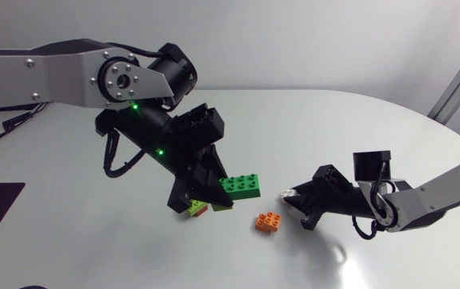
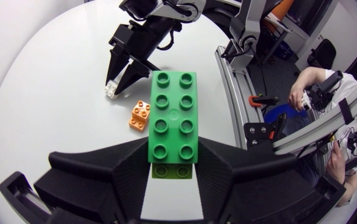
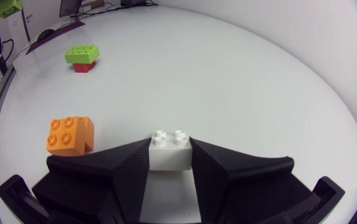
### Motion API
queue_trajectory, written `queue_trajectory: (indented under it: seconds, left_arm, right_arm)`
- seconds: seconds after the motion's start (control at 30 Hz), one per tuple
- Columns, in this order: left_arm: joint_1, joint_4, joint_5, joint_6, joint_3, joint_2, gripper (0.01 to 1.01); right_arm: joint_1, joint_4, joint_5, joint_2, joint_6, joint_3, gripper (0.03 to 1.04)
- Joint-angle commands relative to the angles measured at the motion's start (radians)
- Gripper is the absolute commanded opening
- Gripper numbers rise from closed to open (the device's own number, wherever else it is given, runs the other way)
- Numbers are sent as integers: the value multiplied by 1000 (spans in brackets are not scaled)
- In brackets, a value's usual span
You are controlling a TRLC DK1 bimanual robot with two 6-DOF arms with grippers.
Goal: Separate the duplo bricks
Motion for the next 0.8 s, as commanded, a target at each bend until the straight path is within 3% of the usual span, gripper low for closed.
queue_trajectory:
  seconds: [0.0,0.07,0.1,0.13,0.23,0.37,0.47,0.63,0.77]
  left_arm:
    - [-10,7,-4,20,-20,-2,308]
    - [-13,7,-9,20,-20,1,308]
    - [-15,9,-11,20,-20,1,308]
    - [-16,9,-14,20,-20,3,308]
    - [-24,10,-24,20,-19,6,308]
    - [-35,13,-46,17,-19,9,308]
    - [-46,13,-64,17,-22,7,308]
    - [-61,13,-78,22,-29,7,308]
    - [-85,1,-89,45,-32,7,308]
  right_arm:
    - [-13,-5,-6,24,1,-45,343]
    - [-16,-9,-12,24,-12,-54,354]
    - [-15,-11,-12,24,-20,-59,408]
    - [-15,-14,-10,18,-25,-65,521]
    - [-10,-38,-12,-8,-28,-71,990]
    - [-10,-66,-16,-48,-35,-77,997]
    - [-25,-144,-30,-154,-45,-77,998]
    - [-87,-515,-137,-513,-49,24,998]
    - [-22,-801,-191,-714,-48,150,997]
